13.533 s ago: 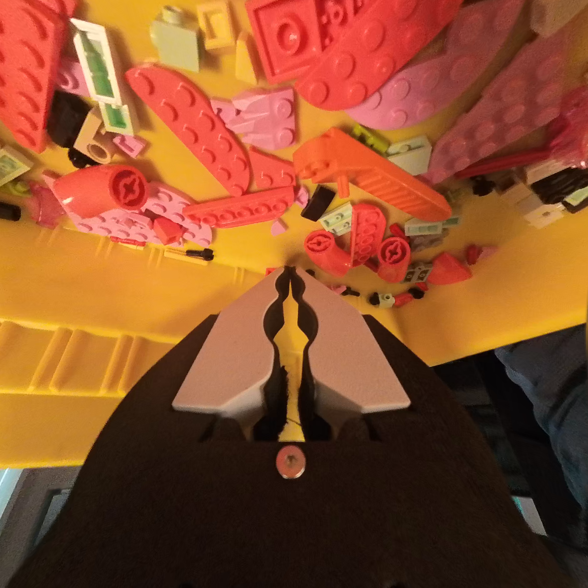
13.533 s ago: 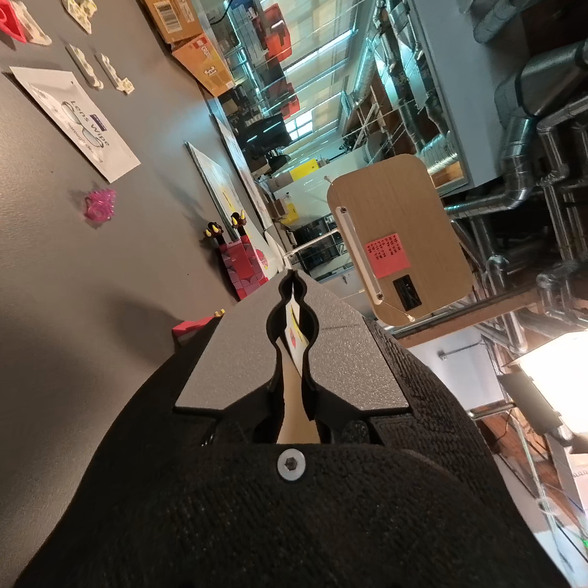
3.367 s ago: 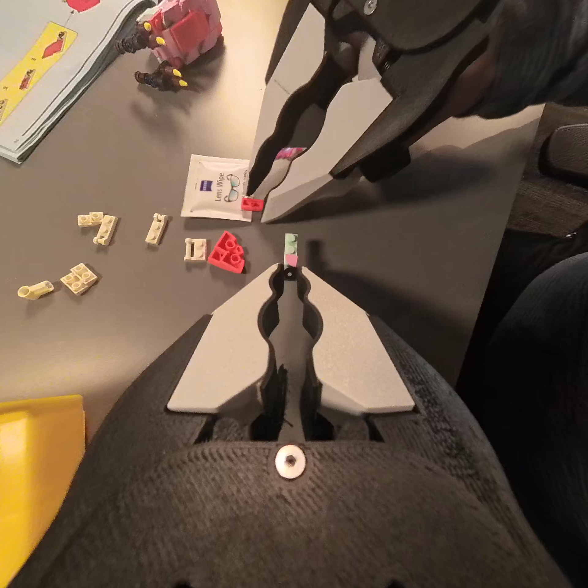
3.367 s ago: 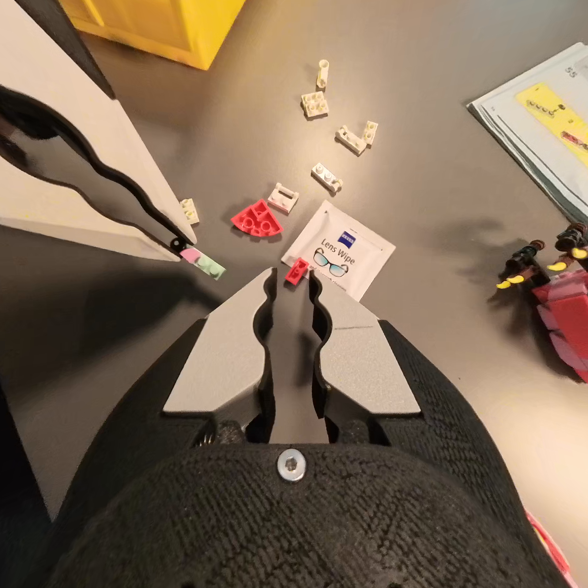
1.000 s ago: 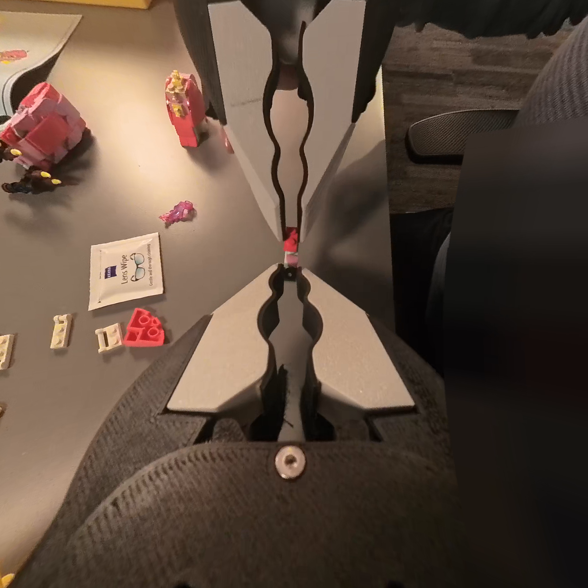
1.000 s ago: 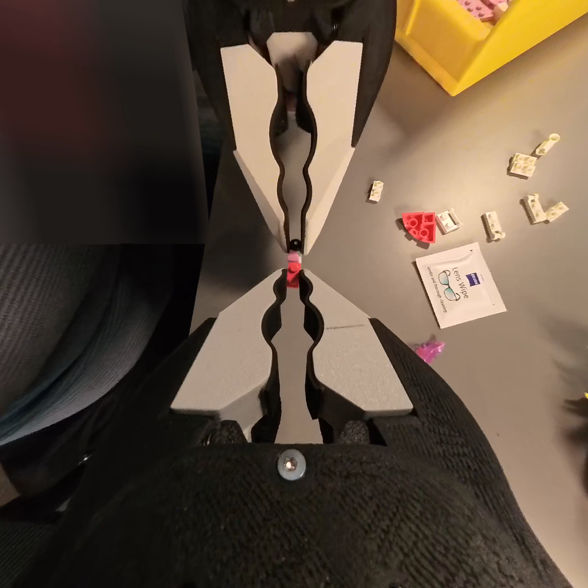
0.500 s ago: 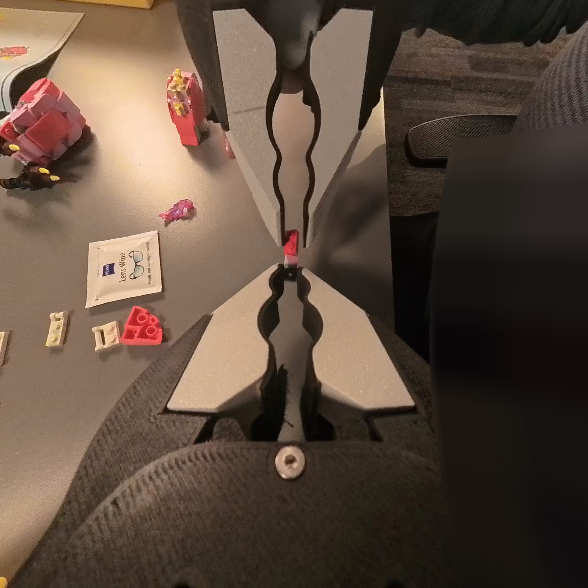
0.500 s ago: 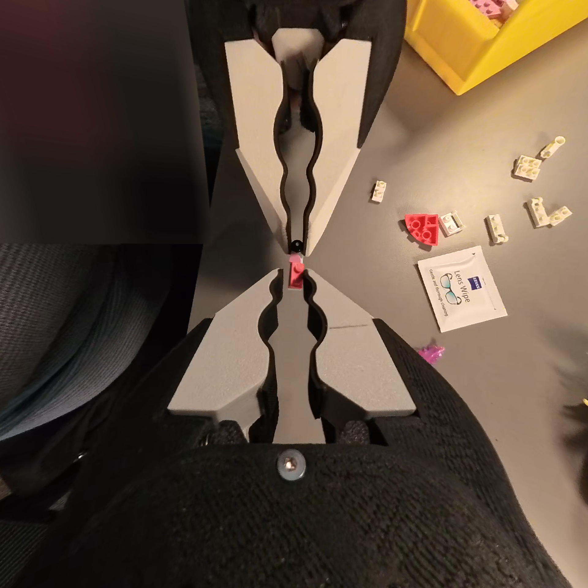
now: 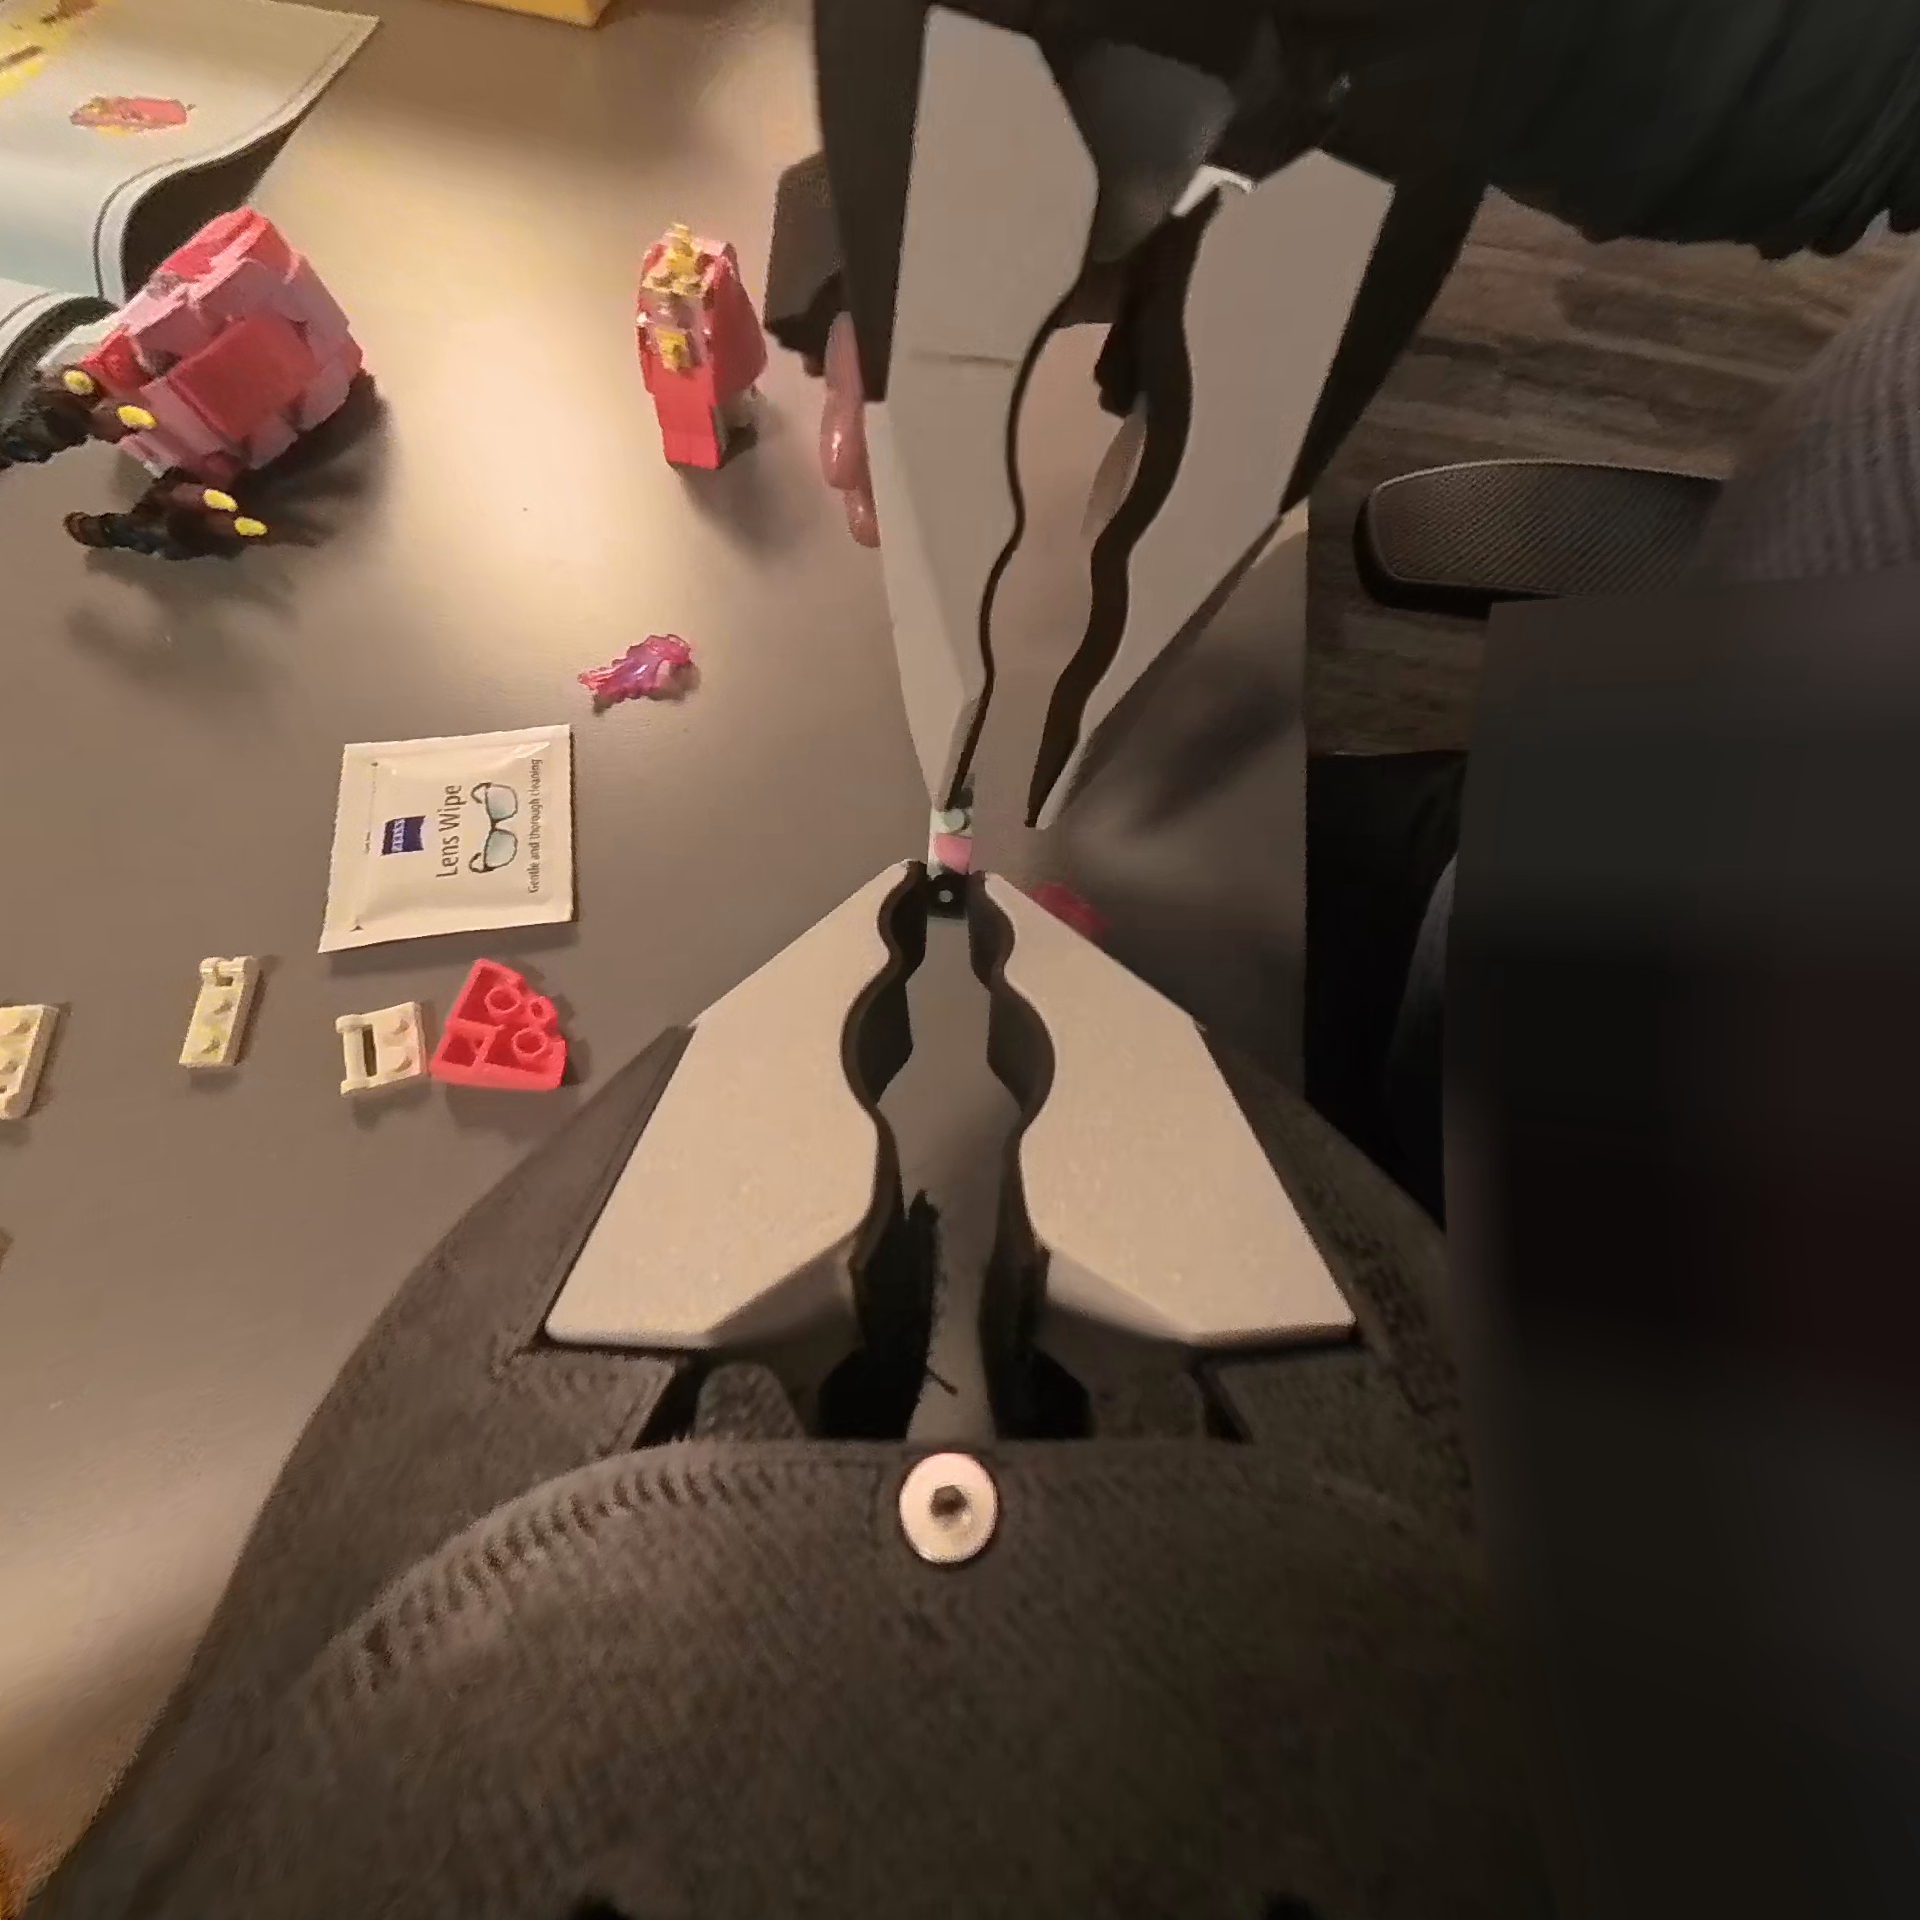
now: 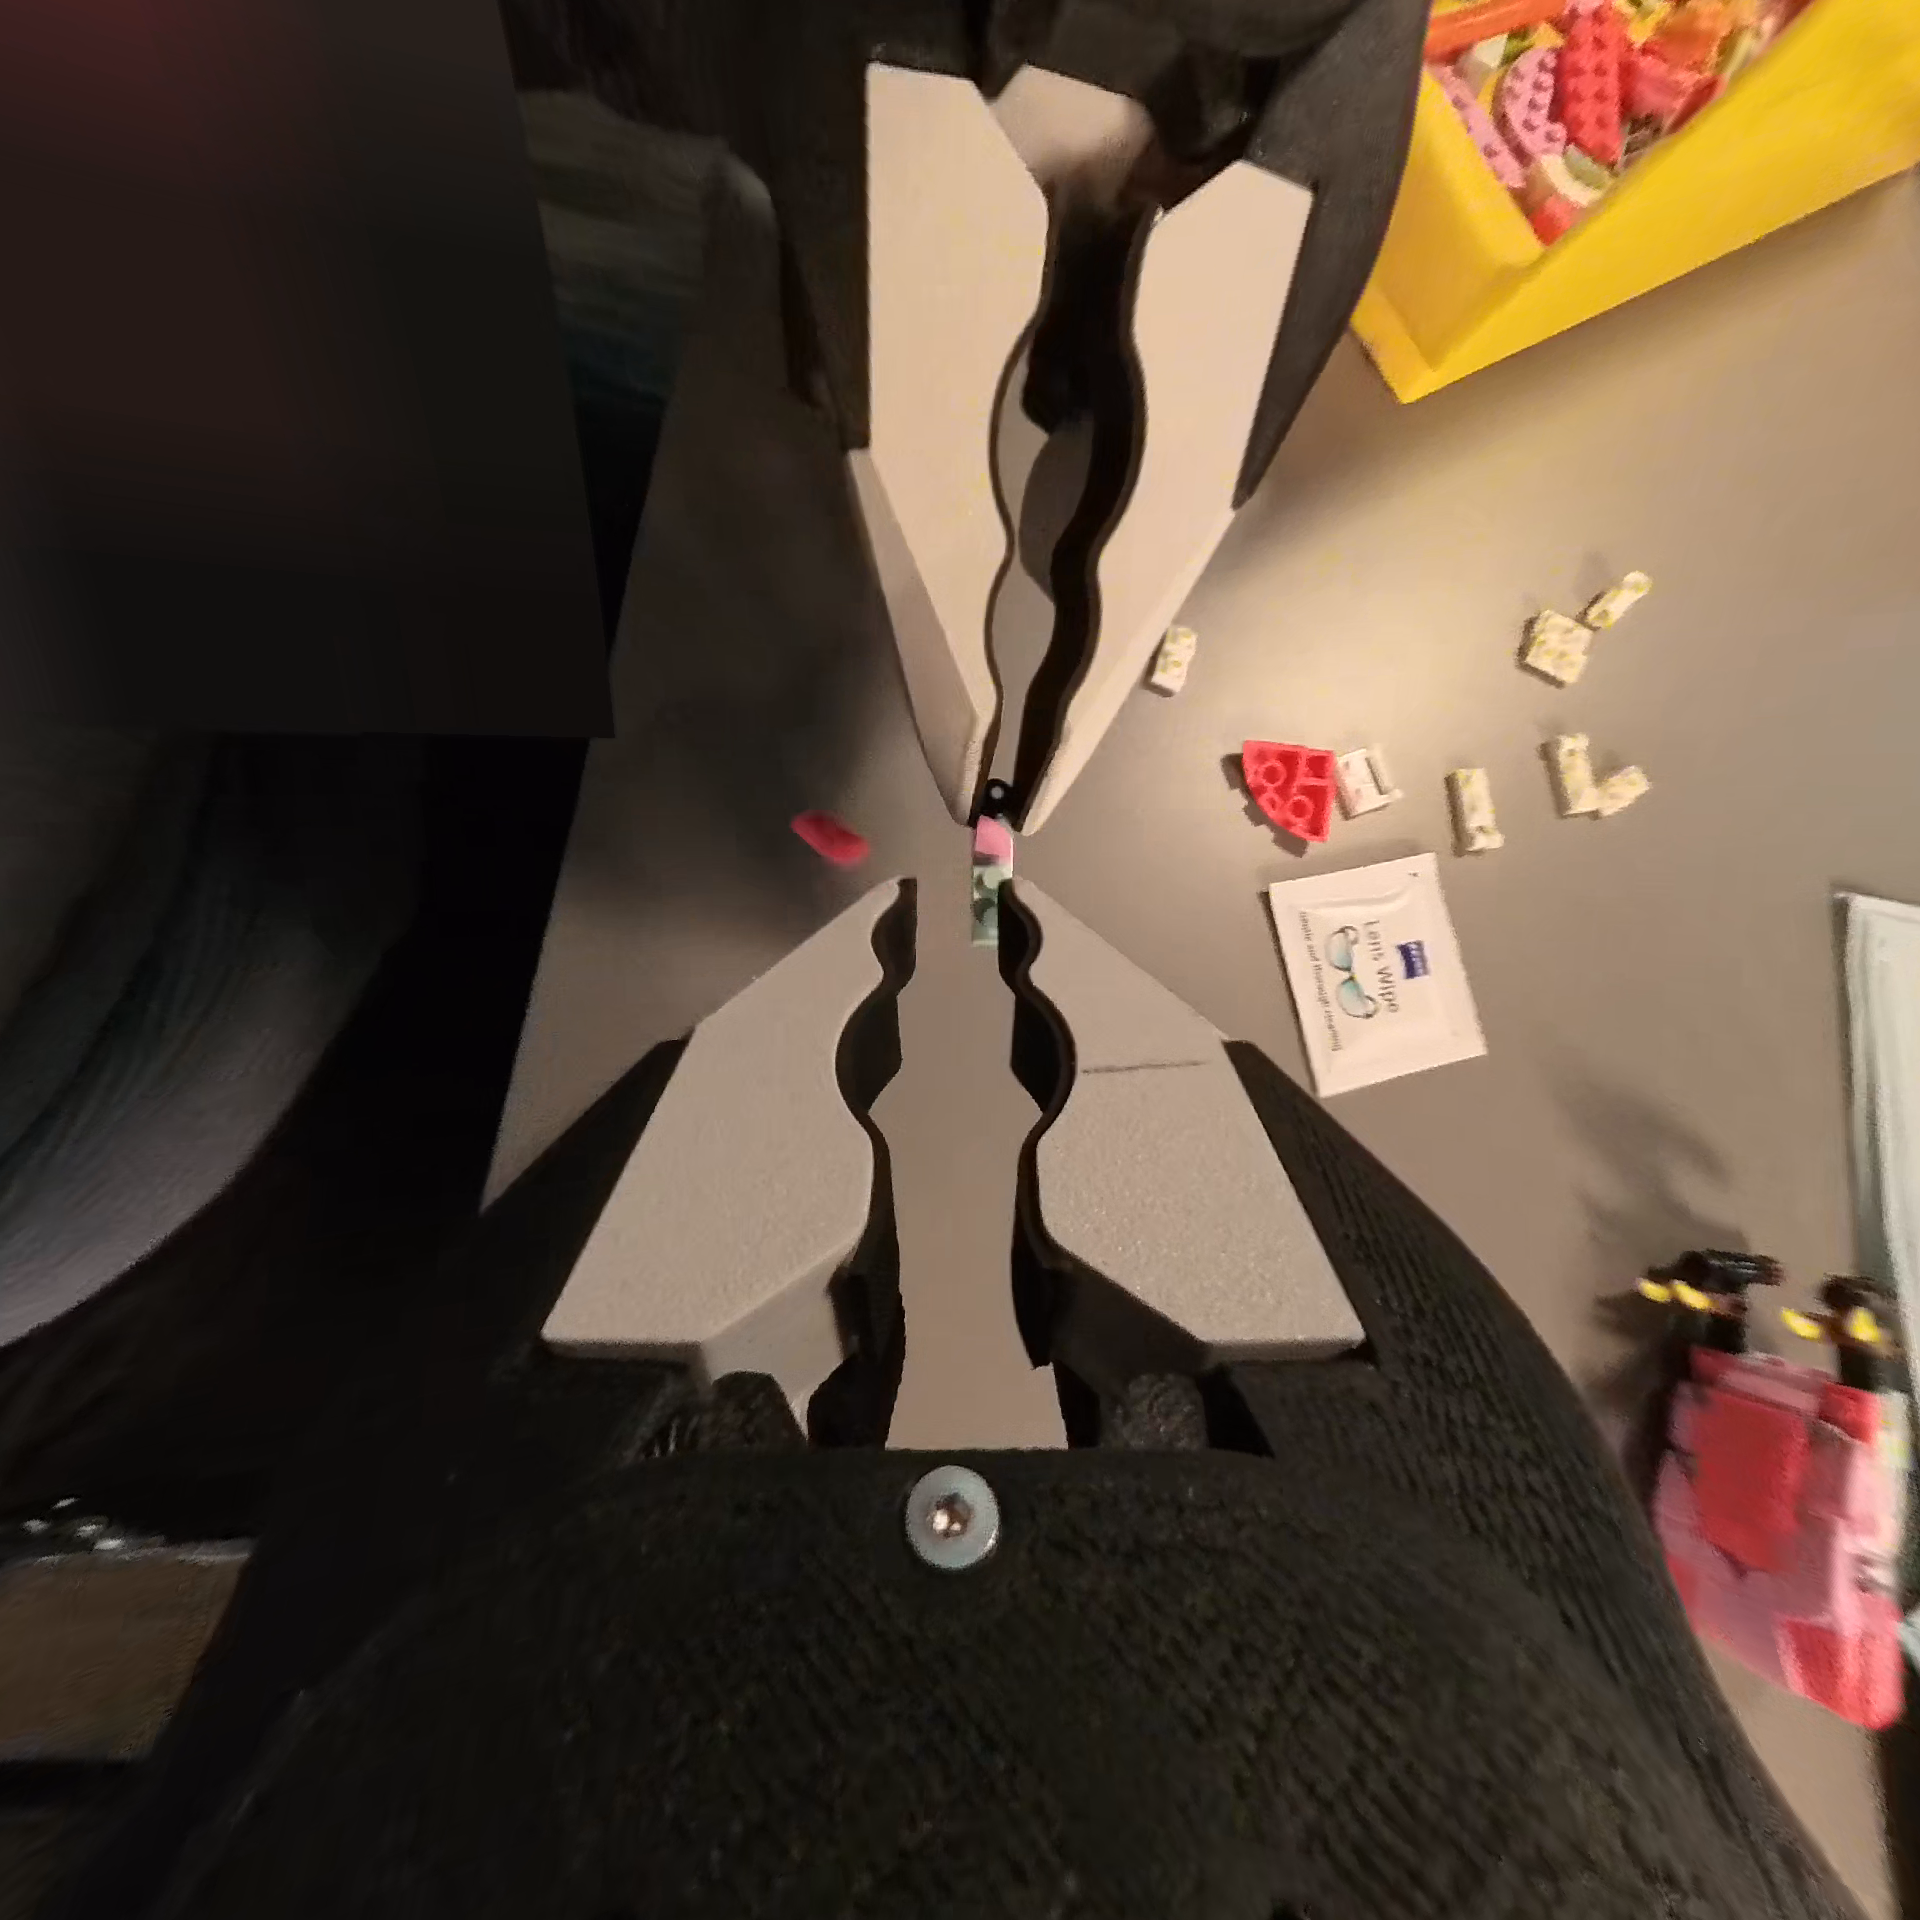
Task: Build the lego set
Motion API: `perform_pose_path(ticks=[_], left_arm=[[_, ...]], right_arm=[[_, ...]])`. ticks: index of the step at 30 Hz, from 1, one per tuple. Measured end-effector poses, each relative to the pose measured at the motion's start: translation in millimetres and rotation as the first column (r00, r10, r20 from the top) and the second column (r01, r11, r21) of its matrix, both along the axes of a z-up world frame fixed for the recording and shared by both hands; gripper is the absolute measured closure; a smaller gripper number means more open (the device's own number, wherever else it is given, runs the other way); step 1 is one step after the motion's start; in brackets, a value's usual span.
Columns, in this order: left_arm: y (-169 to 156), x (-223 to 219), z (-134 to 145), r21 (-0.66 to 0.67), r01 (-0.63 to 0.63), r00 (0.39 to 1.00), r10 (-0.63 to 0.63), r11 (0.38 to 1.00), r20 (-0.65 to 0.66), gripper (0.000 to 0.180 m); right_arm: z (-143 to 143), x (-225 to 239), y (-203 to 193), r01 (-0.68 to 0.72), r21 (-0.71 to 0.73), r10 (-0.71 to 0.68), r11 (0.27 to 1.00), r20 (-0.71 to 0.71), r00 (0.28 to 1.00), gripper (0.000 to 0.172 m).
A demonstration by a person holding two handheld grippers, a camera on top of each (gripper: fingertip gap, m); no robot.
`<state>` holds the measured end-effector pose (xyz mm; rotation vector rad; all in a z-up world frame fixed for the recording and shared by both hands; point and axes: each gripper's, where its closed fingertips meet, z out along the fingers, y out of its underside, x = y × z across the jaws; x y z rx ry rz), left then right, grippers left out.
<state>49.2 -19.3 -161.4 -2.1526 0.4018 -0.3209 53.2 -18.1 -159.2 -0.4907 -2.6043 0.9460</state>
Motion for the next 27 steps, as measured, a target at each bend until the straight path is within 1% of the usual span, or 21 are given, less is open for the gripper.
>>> perform_pose_path(ticks=[1,3,5,8,10,12,14,17,20,23,25,26,27], left_arm=[[0.0,-1.5,0.3,-0.002,-0.008,1.000,0.008,1.000,0.009,0.174],[-0.2,-6.0,-0.4,-0.010,-0.028,1.000,0.029,1.000,0.010,0.174],[-1.4,-14.3,-4.7,-0.031,-0.065,0.998,0.064,0.997,-0.019,0.174],[-4.5,-25.1,-11.2,-0.055,-0.114,0.992,0.111,0.992,-0.057,0.174],[-7.0,-28.1,-14.0,-0.061,-0.128,0.990,0.124,0.990,-0.067,0.174],[-10.4,-30.4,-17.5,-0.074,-0.145,0.987,0.138,0.987,-0.082,0.174],[-15.2,-30.8,-20.8,-0.089,-0.151,0.985,0.142,0.985,-0.099,0.174],[-20.8,-29.8,-23.2,-0.098,-0.145,0.985,0.134,0.985,-0.108,0.174],[-25.0,-30.6,-25.2,-0.109,-0.143,0.984,0.130,0.984,-0.119,0.174],[-26.5,-29.7,-24.3,-0.111,-0.138,0.985,0.125,0.984,-0.122,0.174],[-26.4,-29.1,-24.0,-0.110,-0.137,0.985,0.123,0.984,-0.124,0.174],[-26.3,-28.5,-23.7,-0.108,-0.135,0.985,0.121,0.985,-0.123,0.174],[-25.8,-28.2,-23.5,-0.105,-0.134,0.985,0.121,0.985,-0.123,0.174]], right_arm=[[0.2,-1.4,0.7,0.001,0.020,-0.001,1.000,-0.025,1.000,0.157],[2.3,-4.7,2.1,0.015,0.038,-0.012,0.999,-0.066,0.998,0.155],[6.4,-6.3,0.8,0.037,0.009,-0.036,0.999,-0.085,0.996,0.155],[-0.1,6.9,-10.7,0.030,-0.059,-0.030,0.998,0.011,1.000,0.155],[-13.9,20.8,-22.7,0.013,-0.101,-0.001,0.995,0.121,0.993,0.151],[-26.3,28.3,-33.3,0.007,-0.134,0.017,0.991,0.176,0.984,0.148],[-32.8,29.3,-42.5,0.007,-0.169,0.024,0.986,0.180,0.983,0.147],[-32.5,22.7,-48.7,0.007,-0.222,0.029,0.975,0.162,0.986,0.146],[-28.9,19.2,-52.7,-0.045,-0.245,0.082,0.968,0.143,0.986,0.145],[-32.8,19.7,-53.6,-0.112,-0.203,0.143,0.973,0.144,0.979,0.148],[-33.7,19.7,-53.4,-0.136,-0.179,0.163,0.974,0.146,0.976,0.157],[-34.0,19.7,-52.1,-0.141,-0.162,0.165,0.977,0.148,0.975,0.164],[-34.1,19.3,-50.7,-0.142,-0.145,0.164,0.979,0.148,0.975,0.165]])
